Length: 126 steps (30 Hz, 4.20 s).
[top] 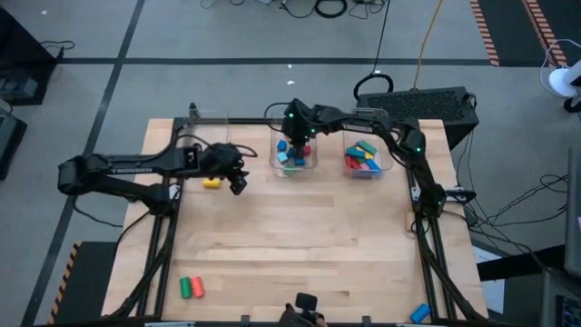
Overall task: Sort blocks by size
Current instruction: Put the red half circle block into the center transparent bin, then put the yellow cylindrical block into the left transparent bin
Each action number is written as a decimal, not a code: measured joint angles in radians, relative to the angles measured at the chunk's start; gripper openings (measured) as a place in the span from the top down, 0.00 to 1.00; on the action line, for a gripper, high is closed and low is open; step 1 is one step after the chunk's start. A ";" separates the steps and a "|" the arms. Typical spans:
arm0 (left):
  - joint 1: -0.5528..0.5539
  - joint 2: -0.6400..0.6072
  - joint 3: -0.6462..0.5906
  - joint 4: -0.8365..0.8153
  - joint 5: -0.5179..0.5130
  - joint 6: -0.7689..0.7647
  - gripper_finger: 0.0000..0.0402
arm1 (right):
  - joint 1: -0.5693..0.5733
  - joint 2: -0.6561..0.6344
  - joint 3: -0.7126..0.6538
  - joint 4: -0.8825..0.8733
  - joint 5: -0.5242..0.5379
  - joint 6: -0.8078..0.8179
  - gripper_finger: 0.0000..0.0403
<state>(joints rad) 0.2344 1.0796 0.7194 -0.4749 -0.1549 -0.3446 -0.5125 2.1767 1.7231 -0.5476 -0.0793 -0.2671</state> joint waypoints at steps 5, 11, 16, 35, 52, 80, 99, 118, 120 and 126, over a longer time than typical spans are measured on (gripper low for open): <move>-0.057 -0.011 -0.018 -0.072 -0.100 -0.096 0.52 | -0.004 0.016 0.007 -0.011 0.000 0.029 0.81; -0.112 -0.011 -0.018 -0.128 -0.185 -0.165 0.52 | -0.005 0.011 0.007 -0.001 0.000 0.049 0.73; -0.147 -0.011 -0.018 -0.157 -0.187 -0.178 0.52 | -0.005 0.010 0.007 0.001 0.003 0.108 0.59; -0.319 -0.010 -0.018 -0.437 -0.281 -0.540 0.52 | 0.145 -0.173 0.004 -0.033 0.053 0.148 0.58; -0.326 0.216 -0.018 -0.513 -0.238 -0.173 0.52 | 0.253 -0.276 -0.081 -0.136 0.051 0.156 0.58; -0.201 0.482 -0.023 -0.504 -0.217 -0.038 0.52 | 0.262 -0.748 -0.767 0.274 0.048 0.334 0.58; -0.266 0.493 0.139 -0.465 0.083 -0.008 0.52 | 0.305 -0.796 -0.830 0.288 0.048 0.382 0.58; -0.439 0.439 0.157 -0.598 -0.212 -0.979 0.52 | 0.387 -0.784 -0.834 0.338 0.247 0.371 0.58; -0.445 0.439 0.154 -0.617 -0.201 -1.021 0.52 | 0.386 -0.784 -0.843 0.351 0.248 0.362 0.58; -0.447 0.439 0.153 -0.705 -0.193 -1.137 0.52 | 0.381 -0.783 -0.844 0.359 0.237 0.335 0.58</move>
<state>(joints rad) -0.2123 1.5185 0.8719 -1.1802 -0.3474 -1.4814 -0.1316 1.3933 0.8787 -0.1886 0.1578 0.0676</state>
